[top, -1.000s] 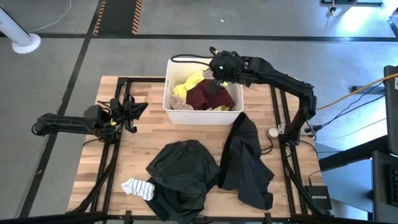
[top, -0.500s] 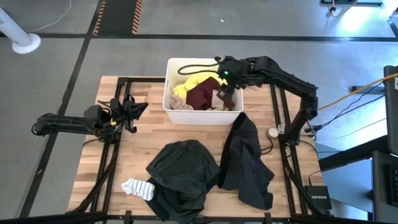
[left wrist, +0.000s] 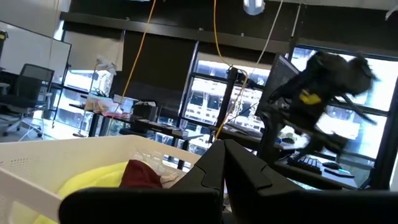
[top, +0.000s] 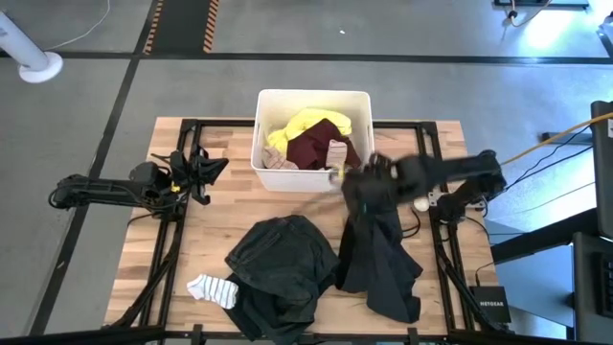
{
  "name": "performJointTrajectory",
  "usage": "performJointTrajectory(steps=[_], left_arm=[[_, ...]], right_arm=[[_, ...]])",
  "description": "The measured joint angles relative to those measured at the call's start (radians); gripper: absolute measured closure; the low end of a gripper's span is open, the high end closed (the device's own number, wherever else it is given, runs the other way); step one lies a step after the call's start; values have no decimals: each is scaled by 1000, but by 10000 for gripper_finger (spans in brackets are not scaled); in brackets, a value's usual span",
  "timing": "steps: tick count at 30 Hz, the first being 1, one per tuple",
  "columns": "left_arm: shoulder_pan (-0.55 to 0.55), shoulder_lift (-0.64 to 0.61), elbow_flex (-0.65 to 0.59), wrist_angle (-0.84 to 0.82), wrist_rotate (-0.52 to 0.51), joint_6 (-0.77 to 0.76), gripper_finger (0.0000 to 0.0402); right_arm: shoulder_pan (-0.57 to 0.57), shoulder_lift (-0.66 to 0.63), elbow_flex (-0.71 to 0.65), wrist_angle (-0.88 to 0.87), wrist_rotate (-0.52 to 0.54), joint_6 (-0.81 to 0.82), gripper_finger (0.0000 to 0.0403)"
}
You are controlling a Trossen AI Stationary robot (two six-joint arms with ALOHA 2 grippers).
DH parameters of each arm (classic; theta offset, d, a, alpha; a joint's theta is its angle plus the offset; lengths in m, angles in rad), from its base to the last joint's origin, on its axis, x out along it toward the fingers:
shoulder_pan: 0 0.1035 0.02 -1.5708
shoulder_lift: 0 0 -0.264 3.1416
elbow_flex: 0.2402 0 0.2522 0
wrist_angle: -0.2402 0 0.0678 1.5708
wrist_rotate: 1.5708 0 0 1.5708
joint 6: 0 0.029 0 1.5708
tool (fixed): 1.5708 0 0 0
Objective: Sort clothes
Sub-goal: Put the black shorts into the white bin
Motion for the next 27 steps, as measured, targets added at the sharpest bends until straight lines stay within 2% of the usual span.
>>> performJointTrajectory(steps=[6,12,16,23,27], left_arm=[[0,0,0,0,0,-14,398],[0,0,0,1,0,-20,398],[0,0,0,2,0,-21,398],[0,0,0,4,0,-18,398],[0,0,0,4,0,-18,398]], right_arm=[[163,0,-209,-1,11,193,146],[267,-1,-462,59,32,412,146],[320,-37,-630,277,57,502,146],[324,-80,-884,478,39,662,146],[325,-82,-1025,750,-5,668,146]])
